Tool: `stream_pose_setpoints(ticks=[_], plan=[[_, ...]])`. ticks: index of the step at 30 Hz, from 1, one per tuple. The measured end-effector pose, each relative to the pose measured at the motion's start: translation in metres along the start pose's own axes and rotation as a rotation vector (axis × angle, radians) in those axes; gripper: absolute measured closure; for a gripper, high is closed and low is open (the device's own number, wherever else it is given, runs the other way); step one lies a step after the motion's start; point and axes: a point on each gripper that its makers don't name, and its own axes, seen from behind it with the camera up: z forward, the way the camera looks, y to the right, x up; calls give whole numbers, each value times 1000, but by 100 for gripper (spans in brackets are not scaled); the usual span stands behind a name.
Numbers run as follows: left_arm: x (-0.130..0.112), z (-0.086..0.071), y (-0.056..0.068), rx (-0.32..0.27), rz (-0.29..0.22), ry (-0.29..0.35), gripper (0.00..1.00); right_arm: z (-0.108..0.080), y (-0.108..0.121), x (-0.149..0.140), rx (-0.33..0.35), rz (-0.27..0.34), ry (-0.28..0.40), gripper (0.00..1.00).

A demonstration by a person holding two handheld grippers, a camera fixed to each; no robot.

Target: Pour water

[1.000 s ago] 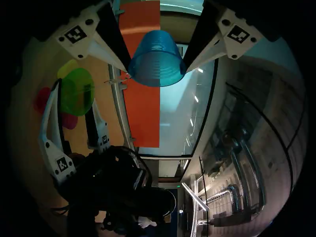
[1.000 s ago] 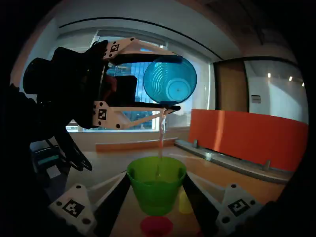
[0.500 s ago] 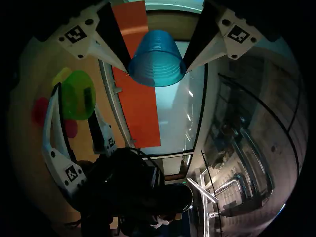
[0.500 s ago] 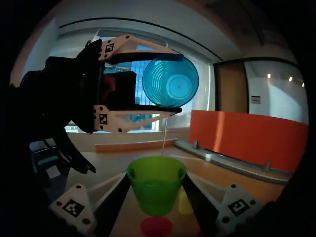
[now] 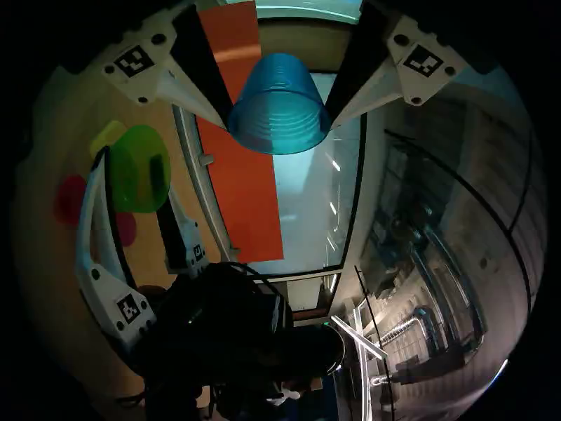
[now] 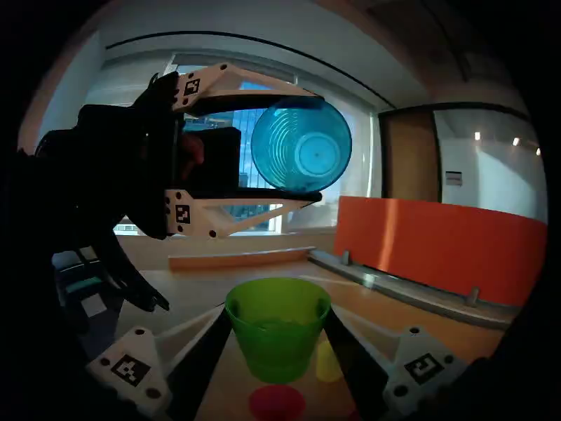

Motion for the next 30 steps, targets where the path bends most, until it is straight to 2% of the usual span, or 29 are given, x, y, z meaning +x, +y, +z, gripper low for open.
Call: stream_pose_setpoints(ticks=[3, 6, 12, 20, 30], plan=[[-3, 1, 3, -9, -38, -3, 12, -1, 0, 0, -1, -1, 1, 10], [-7, 1, 7, -22, -100, -6, 12, -2, 1, 1, -3, -1, 3, 11], [-14, 3, 12, -38, -255, -11, 12, -3, 3, 1, -10, 1, 6, 11], [-20, 8, 16, -55, -532, -5, 12, -3, 3, 3, -12, 3, 12, 11], [-38, 8, 12, -48, -850, -18, 12, -3, 3, 6, -15, -3, 16, 10]])
